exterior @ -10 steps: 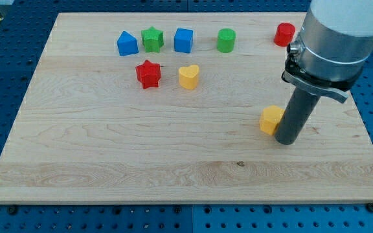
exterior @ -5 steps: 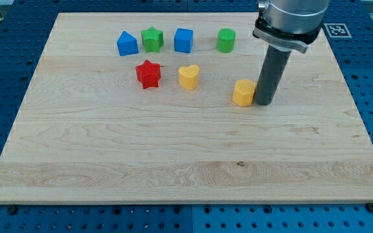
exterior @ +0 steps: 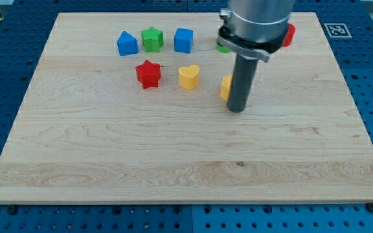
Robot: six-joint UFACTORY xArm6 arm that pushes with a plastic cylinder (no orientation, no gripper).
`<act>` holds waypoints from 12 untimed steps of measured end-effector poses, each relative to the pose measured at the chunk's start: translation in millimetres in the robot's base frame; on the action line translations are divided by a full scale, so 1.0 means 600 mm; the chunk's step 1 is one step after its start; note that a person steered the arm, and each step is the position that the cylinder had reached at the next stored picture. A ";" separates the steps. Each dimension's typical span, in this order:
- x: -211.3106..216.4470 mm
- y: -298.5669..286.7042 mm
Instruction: Push yellow hexagon vertical to the green circle
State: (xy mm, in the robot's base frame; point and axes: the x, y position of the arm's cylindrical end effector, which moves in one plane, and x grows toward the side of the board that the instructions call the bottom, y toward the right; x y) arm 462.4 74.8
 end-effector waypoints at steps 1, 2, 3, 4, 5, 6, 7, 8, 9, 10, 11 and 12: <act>0.003 -0.002; 0.003 -0.002; 0.003 0.000; -0.006 0.000; -0.023 0.000; -0.029 0.000; -0.029 0.000; -0.036 0.000; -0.050 0.000; -0.051 0.000; -0.013 0.024; 0.016 0.092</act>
State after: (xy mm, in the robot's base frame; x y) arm 472.2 130.0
